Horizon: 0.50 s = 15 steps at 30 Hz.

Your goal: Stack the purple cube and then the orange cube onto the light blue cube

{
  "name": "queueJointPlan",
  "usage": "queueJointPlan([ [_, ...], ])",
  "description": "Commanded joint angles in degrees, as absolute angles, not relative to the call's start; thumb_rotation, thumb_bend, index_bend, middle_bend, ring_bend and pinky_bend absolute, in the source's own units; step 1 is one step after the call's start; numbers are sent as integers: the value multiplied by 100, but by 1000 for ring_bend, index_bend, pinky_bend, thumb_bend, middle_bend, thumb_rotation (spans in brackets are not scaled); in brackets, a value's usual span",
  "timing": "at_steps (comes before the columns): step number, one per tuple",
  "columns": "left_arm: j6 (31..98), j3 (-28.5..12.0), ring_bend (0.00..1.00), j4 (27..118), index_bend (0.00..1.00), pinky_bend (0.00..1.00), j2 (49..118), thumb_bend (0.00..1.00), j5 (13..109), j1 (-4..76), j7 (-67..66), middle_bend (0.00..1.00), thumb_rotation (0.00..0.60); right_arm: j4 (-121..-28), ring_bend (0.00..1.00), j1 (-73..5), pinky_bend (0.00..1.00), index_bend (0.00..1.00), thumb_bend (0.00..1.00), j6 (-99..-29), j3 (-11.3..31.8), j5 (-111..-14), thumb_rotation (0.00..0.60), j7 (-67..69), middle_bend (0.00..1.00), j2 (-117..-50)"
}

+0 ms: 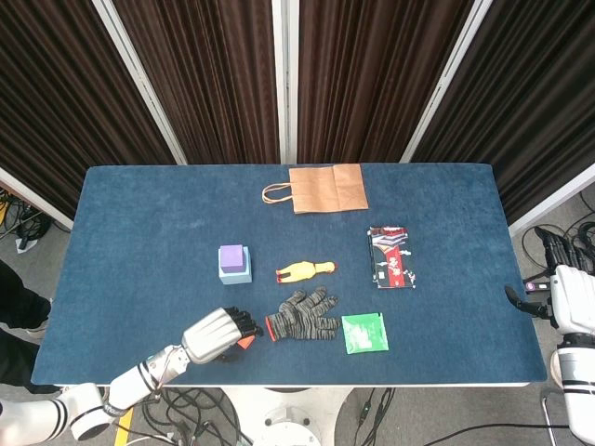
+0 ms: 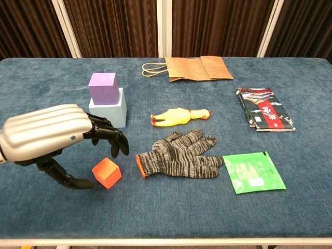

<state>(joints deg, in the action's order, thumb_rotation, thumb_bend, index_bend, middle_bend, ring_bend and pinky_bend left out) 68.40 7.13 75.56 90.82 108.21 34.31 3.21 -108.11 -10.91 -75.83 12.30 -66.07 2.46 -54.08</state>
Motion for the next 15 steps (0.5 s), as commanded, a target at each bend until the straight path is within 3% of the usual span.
queueJointPlan([
  [1,6812,752,382,7392,370,475,9158,227,10899,3508,260,526,600,-10790,0,-1086,0,21,157,-7590,1240,-6633,600,288,68,-5404],
  [15,6699,762,373,6988,352,472,9418,227,10800,3702,350,498,600,-10776,0,-1093,0,21,157,-7551,1252,-6621,600,337,74,-5391],
])
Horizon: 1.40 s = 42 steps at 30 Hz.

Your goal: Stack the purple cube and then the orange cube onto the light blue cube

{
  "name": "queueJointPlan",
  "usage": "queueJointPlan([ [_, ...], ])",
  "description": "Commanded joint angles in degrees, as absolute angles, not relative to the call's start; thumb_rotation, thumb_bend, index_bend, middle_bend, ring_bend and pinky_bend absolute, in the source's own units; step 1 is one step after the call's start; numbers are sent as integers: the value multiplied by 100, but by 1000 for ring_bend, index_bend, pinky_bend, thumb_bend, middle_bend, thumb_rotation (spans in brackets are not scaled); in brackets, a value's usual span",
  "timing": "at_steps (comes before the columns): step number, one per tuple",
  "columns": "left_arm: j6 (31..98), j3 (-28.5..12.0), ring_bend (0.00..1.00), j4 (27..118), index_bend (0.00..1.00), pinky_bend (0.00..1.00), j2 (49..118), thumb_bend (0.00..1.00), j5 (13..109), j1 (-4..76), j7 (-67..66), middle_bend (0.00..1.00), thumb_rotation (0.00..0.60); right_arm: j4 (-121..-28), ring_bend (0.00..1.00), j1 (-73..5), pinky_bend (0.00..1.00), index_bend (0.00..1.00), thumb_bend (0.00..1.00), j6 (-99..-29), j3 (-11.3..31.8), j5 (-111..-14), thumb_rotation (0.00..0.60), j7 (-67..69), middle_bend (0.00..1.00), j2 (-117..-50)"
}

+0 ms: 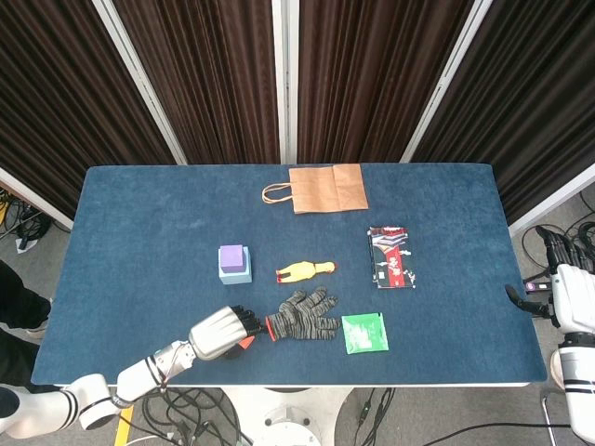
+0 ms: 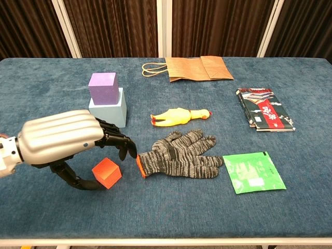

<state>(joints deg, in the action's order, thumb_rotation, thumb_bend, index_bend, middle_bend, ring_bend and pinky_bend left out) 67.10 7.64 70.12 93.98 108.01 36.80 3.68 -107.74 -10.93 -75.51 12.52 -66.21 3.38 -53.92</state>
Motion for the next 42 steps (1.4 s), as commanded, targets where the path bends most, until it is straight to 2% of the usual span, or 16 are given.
queueJointPlan([
  [1,6683,764,373,6961,352,472,9437,228,10796,3721,339,498,600,-10776,0,-1090,0,21,157,-7553,1251,-6625,600,341,74,-5388],
  [13,6627,839,373,6672,352,472,9545,236,10696,3787,391,503,600,-10767,0,-1085,0,21,157,-7538,1252,-6637,600,390,74,-5370],
  [33,6569,894,374,6628,376,474,9616,269,10544,3842,408,570,600,-10750,0,-1075,0,21,157,-7546,1266,-6627,600,429,70,-5362],
  [42,6645,923,382,6814,394,480,9416,295,10490,3802,306,616,600,-10766,0,-1084,0,20,157,-7547,1276,-6605,600,401,70,-5366],
])
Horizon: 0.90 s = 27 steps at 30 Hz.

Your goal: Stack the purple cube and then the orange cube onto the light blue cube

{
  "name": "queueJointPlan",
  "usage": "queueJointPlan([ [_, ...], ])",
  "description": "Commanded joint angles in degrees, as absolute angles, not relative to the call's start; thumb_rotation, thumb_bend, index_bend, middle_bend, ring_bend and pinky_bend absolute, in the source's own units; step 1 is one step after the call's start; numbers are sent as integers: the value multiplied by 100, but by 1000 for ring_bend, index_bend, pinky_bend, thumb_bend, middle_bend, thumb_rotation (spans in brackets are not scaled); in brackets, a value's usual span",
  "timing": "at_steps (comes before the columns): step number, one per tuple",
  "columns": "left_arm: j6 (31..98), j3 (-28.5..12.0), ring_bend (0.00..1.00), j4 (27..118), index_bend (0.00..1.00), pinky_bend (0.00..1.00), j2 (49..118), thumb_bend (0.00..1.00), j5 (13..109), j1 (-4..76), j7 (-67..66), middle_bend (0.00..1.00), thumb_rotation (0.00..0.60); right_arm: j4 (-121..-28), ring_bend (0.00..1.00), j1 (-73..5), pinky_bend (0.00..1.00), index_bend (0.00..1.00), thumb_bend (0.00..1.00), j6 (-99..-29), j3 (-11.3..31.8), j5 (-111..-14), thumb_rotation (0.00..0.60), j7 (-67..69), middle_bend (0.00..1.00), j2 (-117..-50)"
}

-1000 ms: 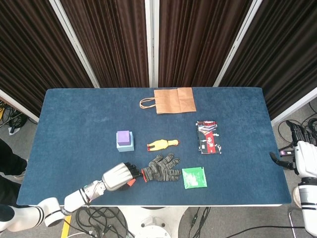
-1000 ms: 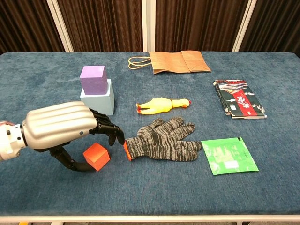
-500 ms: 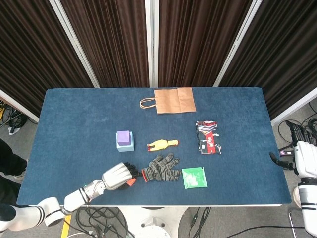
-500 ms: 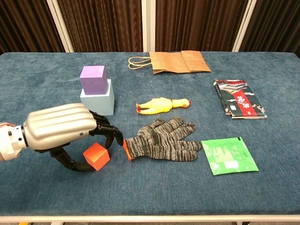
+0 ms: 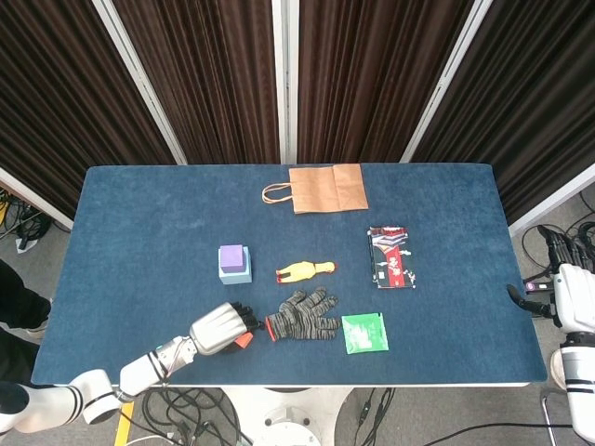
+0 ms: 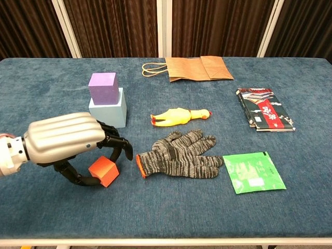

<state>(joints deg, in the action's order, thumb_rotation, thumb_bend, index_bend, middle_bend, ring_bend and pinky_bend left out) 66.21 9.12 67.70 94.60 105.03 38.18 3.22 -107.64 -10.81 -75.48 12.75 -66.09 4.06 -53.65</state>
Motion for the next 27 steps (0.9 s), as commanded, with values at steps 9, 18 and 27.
queueJointPlan([
  [9,6894,905,385,7185,396,483,8906,300,10320,3627,272,617,600,-10747,0,-1090,0,20,158,-7519,1279,-6575,600,407,70,-5364],
  [18,6885,514,392,7817,398,490,7907,302,9324,3322,241,626,600,-10745,0,-1092,0,20,157,-7527,1261,-6599,600,367,70,-5386],
  [27,6607,-76,396,8680,401,494,7305,302,8147,3209,-770,627,600,-10771,0,-1094,0,21,156,-7548,1246,-6623,600,304,70,-5401],
])
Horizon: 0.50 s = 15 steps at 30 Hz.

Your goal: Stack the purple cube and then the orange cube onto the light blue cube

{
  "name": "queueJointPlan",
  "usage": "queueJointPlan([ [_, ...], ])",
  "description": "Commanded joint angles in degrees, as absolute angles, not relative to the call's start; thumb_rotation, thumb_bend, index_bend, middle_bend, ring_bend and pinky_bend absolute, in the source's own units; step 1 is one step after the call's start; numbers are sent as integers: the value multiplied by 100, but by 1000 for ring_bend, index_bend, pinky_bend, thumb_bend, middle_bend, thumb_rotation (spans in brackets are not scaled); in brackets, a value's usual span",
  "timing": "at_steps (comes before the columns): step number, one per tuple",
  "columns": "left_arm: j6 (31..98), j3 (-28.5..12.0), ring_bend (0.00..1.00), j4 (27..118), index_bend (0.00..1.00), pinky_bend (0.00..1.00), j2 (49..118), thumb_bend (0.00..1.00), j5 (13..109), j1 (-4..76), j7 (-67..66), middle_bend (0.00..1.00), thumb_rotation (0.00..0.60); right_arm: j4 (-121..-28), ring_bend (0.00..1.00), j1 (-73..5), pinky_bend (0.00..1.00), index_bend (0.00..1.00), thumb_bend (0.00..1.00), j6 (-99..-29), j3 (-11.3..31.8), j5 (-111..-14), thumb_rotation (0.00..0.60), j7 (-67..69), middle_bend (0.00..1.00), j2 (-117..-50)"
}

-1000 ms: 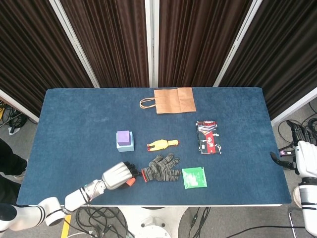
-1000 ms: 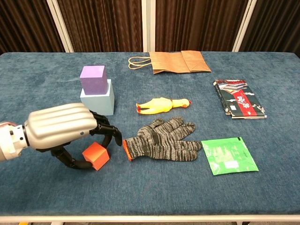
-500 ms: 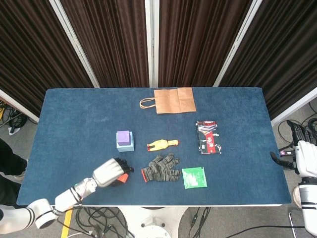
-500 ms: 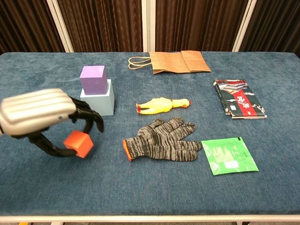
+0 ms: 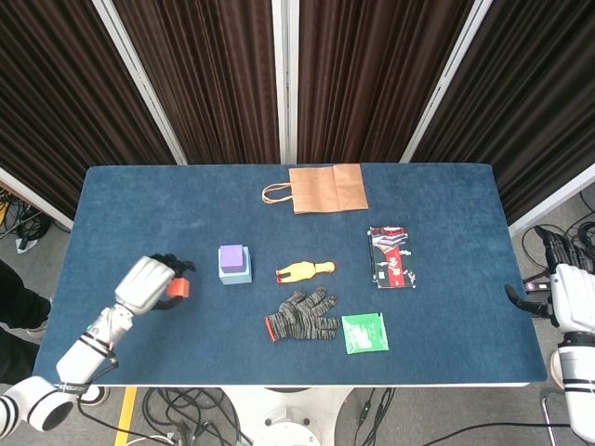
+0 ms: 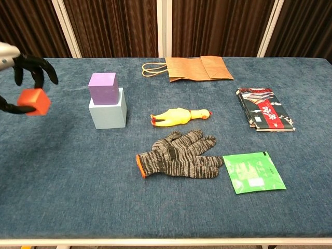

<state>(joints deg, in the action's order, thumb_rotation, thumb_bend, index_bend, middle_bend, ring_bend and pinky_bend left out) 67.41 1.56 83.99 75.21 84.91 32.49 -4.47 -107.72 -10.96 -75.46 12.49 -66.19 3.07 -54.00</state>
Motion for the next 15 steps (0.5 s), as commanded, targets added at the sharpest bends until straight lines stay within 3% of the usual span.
queueJointPlan([
  [1,6548,-152,397,8773,401,494,7267,302,8008,3223,-831,627,600,-10775,0,-1095,0,21,156,-7547,1244,-6627,600,300,70,-5403],
  [15,5852,-1125,399,9829,400,493,7282,302,6304,3938,-1971,628,600,-10802,0,-1112,0,20,157,-7548,1237,-6647,600,249,70,-5418],
])
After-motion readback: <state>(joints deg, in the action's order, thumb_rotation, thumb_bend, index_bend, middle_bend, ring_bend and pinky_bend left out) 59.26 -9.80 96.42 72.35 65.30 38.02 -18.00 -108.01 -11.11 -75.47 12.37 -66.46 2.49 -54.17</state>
